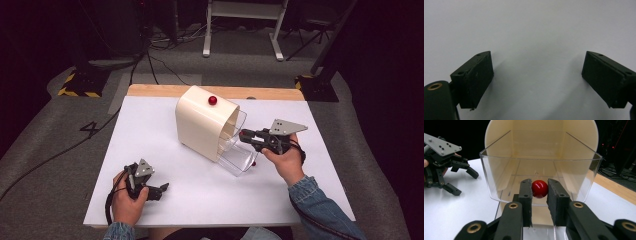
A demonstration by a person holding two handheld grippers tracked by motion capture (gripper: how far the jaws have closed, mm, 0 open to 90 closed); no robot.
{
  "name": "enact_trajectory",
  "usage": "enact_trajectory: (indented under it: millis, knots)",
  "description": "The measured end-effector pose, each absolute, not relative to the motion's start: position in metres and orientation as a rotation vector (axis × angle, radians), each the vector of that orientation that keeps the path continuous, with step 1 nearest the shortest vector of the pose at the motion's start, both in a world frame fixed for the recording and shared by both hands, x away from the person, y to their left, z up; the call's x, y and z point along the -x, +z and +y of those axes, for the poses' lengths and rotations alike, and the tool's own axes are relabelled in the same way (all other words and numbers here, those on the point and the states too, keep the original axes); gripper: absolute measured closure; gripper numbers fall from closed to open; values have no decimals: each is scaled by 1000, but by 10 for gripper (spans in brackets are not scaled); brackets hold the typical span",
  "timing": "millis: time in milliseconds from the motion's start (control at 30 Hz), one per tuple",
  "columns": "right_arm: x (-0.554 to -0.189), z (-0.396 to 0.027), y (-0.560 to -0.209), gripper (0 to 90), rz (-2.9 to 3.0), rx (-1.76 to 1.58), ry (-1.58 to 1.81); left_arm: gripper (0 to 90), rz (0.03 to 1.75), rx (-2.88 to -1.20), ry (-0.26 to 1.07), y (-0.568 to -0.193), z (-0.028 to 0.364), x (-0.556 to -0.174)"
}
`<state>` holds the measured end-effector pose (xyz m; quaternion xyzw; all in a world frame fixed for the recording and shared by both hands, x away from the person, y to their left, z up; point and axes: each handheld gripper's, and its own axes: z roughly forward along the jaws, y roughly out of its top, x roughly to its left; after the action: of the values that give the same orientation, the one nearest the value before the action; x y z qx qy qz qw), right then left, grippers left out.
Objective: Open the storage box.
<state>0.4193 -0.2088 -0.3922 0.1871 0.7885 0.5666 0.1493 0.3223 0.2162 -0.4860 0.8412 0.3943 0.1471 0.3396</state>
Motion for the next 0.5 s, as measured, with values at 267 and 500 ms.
enact_trajectory:
  millis: [267, 500]
  knots:
    - [-410, -224, -390, 747, 2255, -545, 1627, 106, 1022, -2196, 383, -486, 217, -323]
    - [-403, -238, -392, 747, 2257, -561, 1624, 105, 1022, -2197, 382, -486, 217, -323]
